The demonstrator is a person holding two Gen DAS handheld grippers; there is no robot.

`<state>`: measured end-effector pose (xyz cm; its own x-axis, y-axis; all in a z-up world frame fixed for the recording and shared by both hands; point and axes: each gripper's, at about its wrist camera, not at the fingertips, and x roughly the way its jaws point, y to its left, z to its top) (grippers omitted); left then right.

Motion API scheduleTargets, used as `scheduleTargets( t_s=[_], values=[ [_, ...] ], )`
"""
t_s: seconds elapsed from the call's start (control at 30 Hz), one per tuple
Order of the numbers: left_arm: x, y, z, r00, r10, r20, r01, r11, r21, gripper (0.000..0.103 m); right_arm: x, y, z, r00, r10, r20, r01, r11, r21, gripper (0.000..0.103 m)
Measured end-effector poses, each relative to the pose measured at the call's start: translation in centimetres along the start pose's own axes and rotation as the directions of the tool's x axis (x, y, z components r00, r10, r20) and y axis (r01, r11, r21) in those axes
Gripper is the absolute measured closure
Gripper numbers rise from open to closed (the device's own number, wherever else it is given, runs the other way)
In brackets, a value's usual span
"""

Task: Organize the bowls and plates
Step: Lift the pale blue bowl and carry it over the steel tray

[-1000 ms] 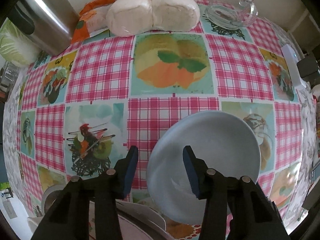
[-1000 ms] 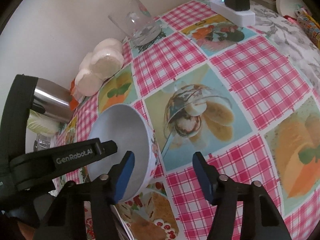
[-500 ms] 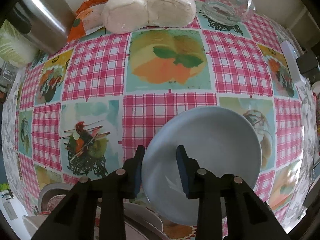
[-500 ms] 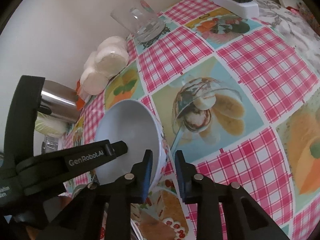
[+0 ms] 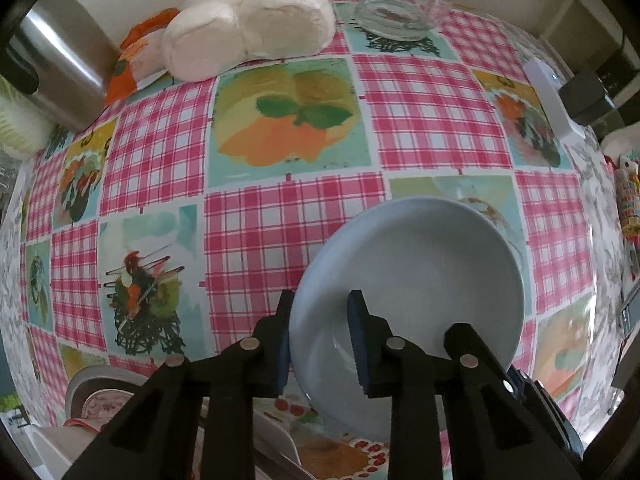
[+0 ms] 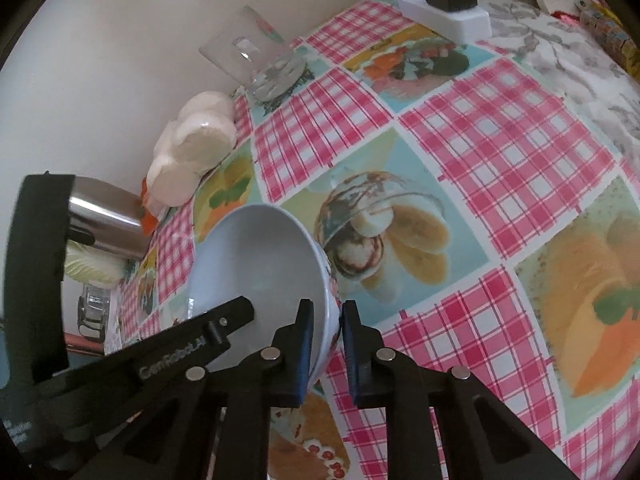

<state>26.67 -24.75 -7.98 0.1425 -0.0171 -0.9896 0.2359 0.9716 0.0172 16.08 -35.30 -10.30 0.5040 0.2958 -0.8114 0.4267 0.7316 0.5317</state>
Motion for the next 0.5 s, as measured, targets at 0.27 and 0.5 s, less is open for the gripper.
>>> scheduleTargets(
  t_s=[0.27, 0.5],
  values=[
    [-0.4, -0.2, -0.8, 0.998, -0.050, 0.027, 0.050, 0.999, -0.005, 0.084, -0.4, -0.4, -0.1, 1.000, -0.020, -0.007, 0.020, 1.000, -0.003, 0.087],
    [-4.0, -1.0, -1.1, 0.992, -0.074, 0.098, 0.072, 0.997, 0.017, 0.084, -2.9, 0.4, 0.3, 0.999, -0.008, 0.039, 0.009, 1.000, -0.029, 0.087]
  ],
)
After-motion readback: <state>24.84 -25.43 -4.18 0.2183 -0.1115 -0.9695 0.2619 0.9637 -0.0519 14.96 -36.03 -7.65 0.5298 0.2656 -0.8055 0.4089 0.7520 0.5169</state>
